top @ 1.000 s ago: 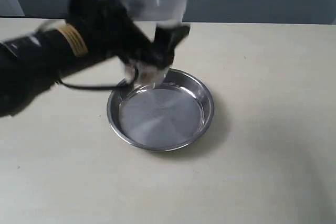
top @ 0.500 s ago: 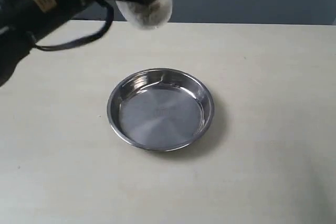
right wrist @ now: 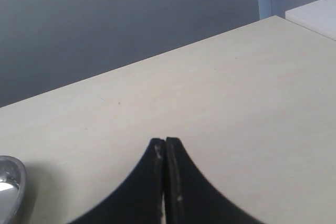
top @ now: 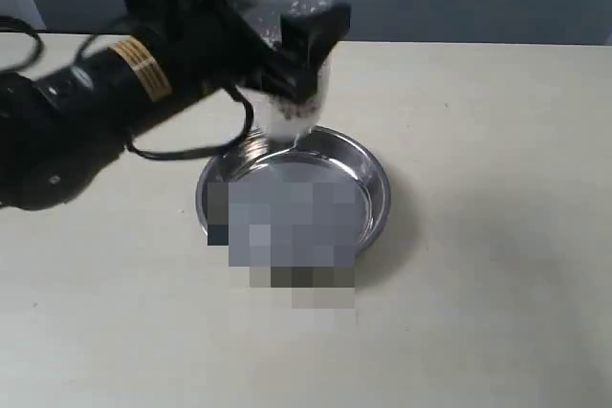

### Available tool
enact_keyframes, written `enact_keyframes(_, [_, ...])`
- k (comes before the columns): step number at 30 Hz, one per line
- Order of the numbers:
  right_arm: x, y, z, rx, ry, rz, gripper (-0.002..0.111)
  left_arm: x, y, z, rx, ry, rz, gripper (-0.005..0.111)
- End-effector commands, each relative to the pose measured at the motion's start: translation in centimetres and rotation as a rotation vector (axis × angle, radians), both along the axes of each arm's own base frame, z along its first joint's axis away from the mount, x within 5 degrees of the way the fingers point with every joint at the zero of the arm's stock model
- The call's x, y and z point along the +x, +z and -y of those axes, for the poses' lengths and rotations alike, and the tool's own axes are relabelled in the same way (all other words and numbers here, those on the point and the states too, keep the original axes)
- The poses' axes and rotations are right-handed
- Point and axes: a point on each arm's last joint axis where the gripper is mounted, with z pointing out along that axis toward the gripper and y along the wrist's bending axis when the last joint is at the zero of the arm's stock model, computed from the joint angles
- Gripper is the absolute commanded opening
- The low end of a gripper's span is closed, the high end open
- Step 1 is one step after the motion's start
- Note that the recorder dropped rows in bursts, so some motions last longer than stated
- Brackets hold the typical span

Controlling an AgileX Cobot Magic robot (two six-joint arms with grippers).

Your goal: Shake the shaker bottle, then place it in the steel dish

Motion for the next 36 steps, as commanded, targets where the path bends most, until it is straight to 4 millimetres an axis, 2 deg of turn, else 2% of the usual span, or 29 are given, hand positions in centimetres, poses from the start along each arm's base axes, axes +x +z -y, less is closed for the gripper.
enact_keyframes(1, [0.0, 0.0, 0.0, -0.01, 0.0, 0.008, -0.001, -0.1, -2.1, 0.2, 0.013, -0.018, -0.058, 0.0])
enact_keyframes(2, [0.0, 0.0, 0.0, -0.01, 0.0, 0.008, -0.001, -0.6, -0.2, 0.2, -0.027, -0.052, 0.041, 0.0])
enact_keyframes(3, [0.0, 0.0, 0.0, -0.01, 0.0, 0.008, -0.001, -1.5, 2.9, 0.1, -0.097, -0.086, 0.185, 0.0])
enact_keyframes(4, [0.0, 0.0, 0.0, -0.01, 0.0, 0.008, -0.001, -2.0, 4.7, -0.2, -0.12, -0.087, 0.251, 0.0])
enact_keyframes(5, [0.0, 0.0, 0.0, -0.01, 0.0, 0.008, -0.001, -2.2, 5.5, -0.4, -0.102, -0.066, 0.248, 0.0])
enact_keyframes(6, [0.0, 0.0, 0.0, -0.01, 0.0, 0.008, -0.001, -1.9, 5.1, -0.6, -0.067, -0.033, 0.177, 0.0])
enact_keyframes(7, [0.0, 0.0, 0.0, -0.01, 0.0, 0.008, -0.001, -1.4, 3.3, -0.8, -0.015, 0.008, 0.05, 0.0])
enact_keyframes(10, [0.0, 0.0, 0.0, -0.01, 0.0, 0.008, -0.001, 0.7, -4.4, -1.1, 0.056, 0.13, -0.278, 0.0])
enact_keyframes(11, [0.0, 0.0, 0.0, -0.01, 0.0, 0.008, -0.001, 1.1, -5.1, -1.3, 0.013, 0.155, -0.326, 0.0])
enact_keyframes(12, [0.0, 0.0, 0.0, -0.01, 0.0, 0.008, -0.001, 1.0, -3.8, -1.0, -0.026, 0.119, -0.303, 0.0])
enact_keyframes(13, [0.0, 0.0, 0.0, -0.01, 0.0, 0.008, -0.001, 0.8, -1.7, -0.6, -0.042, 0.064, -0.226, 0.0])
enact_keyframes(15, [0.0, 0.0, 0.0, -0.01, 0.0, 0.008, -0.001, -0.4, 5.3, 0.0, -0.017, -0.068, 0.076, 0.0])
enact_keyframes(16, [0.0, 0.0, 0.0, -0.01, 0.0, 0.008, -0.001, -0.7, 7.6, -0.2, -0.016, -0.065, 0.143, 0.0])
enact_keyframes(17, [0.0, 0.0, 0.0, -0.01, 0.0, 0.008, -0.001, -0.7, 9.4, -0.5, -0.02, -0.029, 0.164, 0.0])
enact_keyframes(18, [0.0, 0.0, 0.0, -0.01, 0.0, 0.008, -0.001, -0.4, 9.4, -0.8, -0.023, 0.008, 0.106, 0.0])
enact_keyframes(19, [0.0, 0.0, 0.0, -0.01, 0.0, 0.008, -0.001, 0.1, 8.2, -0.8, 0.004, 0.029, 0.034, 0.0])
enact_keyframes(21, [0.0, 0.0, 0.0, -0.01, 0.0, 0.008, -0.001, 1.0, 3.1, -0.4, 0.099, 0.04, -0.133, 0.0])
enact_keyframes(23, [0.0, 0.0, 0.0, -0.01, 0.0, 0.008, -0.001, 1.0, -0.7, -0.2, 0.1, 0.031, -0.237, 0.0])
enact_keyframes(24, [0.0, 0.0, 0.0, -0.01, 0.0, 0.008, -0.001, 0.8, -1.4, -0.2, 0.064, 0.02, -0.241, 0.0])
enact_keyframes(25, [0.0, 0.0, 0.0, -0.01, 0.0, 0.008, -0.001, 0.5, -1.0, -0.1, 0.027, -0.002, -0.198, 0.0])
enact_keyframes(28, [0.0, 0.0, 0.0, -0.012, 0.0, 0.008, -0.001, -0.8, 2.7, -0.1, -0.01, -0.075, -0.014, 0.0])
enact_keyframes(29, [0.0, 0.0, 0.0, -0.014, -0.001, 0.007, -0.001, -0.8, 2.7, -0.2, -0.003, -0.06, -0.022, 0.0])
enact_keyframes(30, [0.0, 0.0, 0.0, -0.014, -0.001, 0.007, -0.001, -0.7, 1.7, -0.4, 0.038, -0.042, -0.064, 0.0])
enact_keyframes(33, [0.0, 0.0, 0.0, -0.012, 0.0, 0.008, -0.001, 0.0, -3.6, -0.6, 0.104, 0.011, -0.245, 0.0])
enact_keyframes(34, [0.0, 0.0, 0.0, -0.012, 0.0, 0.008, -0.001, 0.0, -4.5, -0.5, 0.1, 0.008, -0.259, 0.0])
enact_keyframes(36, [0.0, 0.0, 0.0, -0.012, 0.0, 0.008, -0.001, -0.3, -5.1, -0.2, 0.075, -0.033, -0.222, 0.0])
